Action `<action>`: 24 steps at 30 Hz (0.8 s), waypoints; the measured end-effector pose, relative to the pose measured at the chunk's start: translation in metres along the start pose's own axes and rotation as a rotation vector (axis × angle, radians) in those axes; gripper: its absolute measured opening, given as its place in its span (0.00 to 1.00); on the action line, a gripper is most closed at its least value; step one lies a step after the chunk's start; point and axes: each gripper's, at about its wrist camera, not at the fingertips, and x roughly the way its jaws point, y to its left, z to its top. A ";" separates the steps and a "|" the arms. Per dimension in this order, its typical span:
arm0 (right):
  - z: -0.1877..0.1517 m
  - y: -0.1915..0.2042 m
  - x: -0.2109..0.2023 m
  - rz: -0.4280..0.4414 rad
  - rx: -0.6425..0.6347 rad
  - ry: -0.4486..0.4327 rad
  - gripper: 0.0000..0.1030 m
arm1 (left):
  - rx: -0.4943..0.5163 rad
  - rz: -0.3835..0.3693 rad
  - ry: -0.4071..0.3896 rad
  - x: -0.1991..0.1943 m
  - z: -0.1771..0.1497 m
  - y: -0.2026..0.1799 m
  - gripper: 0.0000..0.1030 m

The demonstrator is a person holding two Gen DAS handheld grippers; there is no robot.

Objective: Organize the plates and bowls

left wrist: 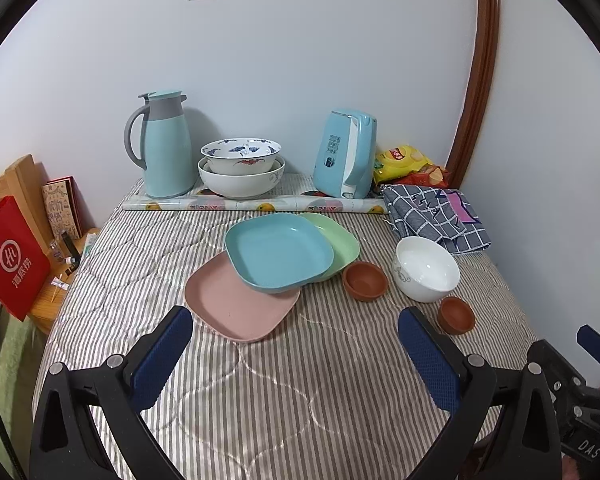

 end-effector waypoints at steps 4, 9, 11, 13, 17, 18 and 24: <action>0.006 0.004 0.008 -0.008 -0.013 -0.003 1.00 | -0.011 0.000 0.013 0.011 0.007 0.004 1.00; 0.014 0.004 0.024 0.016 0.002 0.006 1.00 | -0.019 0.010 0.045 0.030 0.015 0.008 1.00; 0.017 0.004 0.031 0.028 0.011 0.003 1.00 | -0.017 0.013 0.055 0.038 0.017 0.011 1.00; 0.019 0.004 0.037 0.047 0.018 -0.004 1.00 | -0.020 0.019 0.066 0.046 0.020 0.014 1.00; 0.028 0.007 0.058 0.089 0.041 0.026 1.00 | -0.028 0.025 0.079 0.064 0.026 0.023 1.00; 0.031 0.008 0.066 0.095 0.051 0.034 1.00 | -0.033 0.034 0.081 0.068 0.027 0.026 1.00; 0.044 0.019 0.101 0.107 0.059 0.063 0.99 | -0.076 0.058 0.112 0.101 0.037 0.049 1.00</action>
